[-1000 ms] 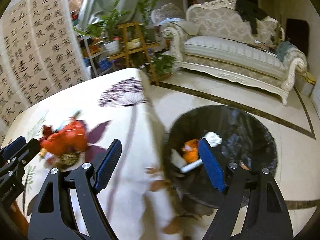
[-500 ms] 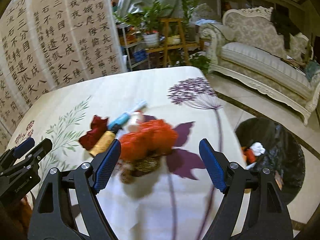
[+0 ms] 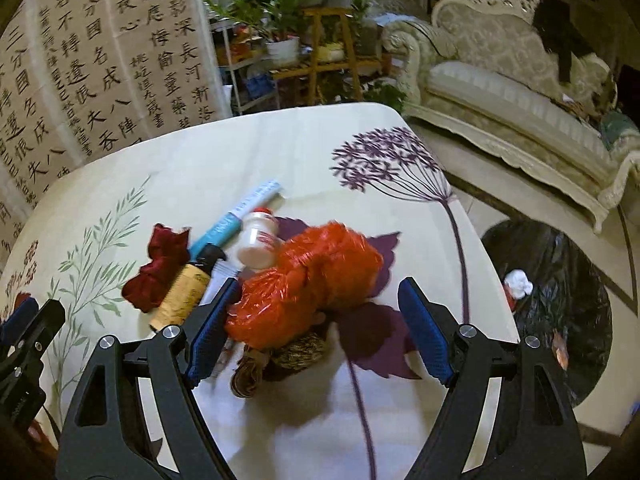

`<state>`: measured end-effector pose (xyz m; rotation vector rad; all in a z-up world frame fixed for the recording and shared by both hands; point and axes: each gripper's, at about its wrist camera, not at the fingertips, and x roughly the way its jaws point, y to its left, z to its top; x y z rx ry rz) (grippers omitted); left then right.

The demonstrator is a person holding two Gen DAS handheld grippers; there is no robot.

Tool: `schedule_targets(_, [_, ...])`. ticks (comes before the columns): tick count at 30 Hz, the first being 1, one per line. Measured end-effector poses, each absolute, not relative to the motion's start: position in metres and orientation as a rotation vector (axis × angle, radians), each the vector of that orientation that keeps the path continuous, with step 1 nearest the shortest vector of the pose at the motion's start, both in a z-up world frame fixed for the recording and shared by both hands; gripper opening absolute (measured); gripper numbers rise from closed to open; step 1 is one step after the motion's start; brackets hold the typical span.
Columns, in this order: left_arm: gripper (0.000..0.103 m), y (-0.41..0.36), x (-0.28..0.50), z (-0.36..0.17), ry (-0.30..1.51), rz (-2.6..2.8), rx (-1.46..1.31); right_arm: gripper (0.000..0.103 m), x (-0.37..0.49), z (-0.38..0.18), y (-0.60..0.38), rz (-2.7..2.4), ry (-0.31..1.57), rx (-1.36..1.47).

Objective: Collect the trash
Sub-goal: 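Grasp the orange plastic bag with the right tool while the left tool grasps the dark red ribbon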

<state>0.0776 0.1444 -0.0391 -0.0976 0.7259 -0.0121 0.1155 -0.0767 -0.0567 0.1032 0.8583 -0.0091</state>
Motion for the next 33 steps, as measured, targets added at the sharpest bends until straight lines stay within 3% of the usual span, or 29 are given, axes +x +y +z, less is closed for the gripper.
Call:
schedule_targets(4, [0.07,0.144,0.081,-0.042,0.735,-0.021,-0.103,0.04,0.119,-0.057,-0.081,0.017,0.878,0.135])
schedule_targets(7, [0.07,0.142,0.083,-0.042,0.74,-0.031,-0.108,0.032,0.12,-0.058,-0.079,0.035,0.881,0.134])
schedule_targets(30, [0.069,0.098,0.13,-0.05,0.821,-0.141,-0.064,0.029,0.12,-0.054,-0.129,-0.049,0.806,0.107])
schedule_targets(33, [0.063,0.094,0.139,-0.054,0.85,-0.157,-0.062,0.029,0.121,-0.057,-0.133,-0.042,0.809,0.119])
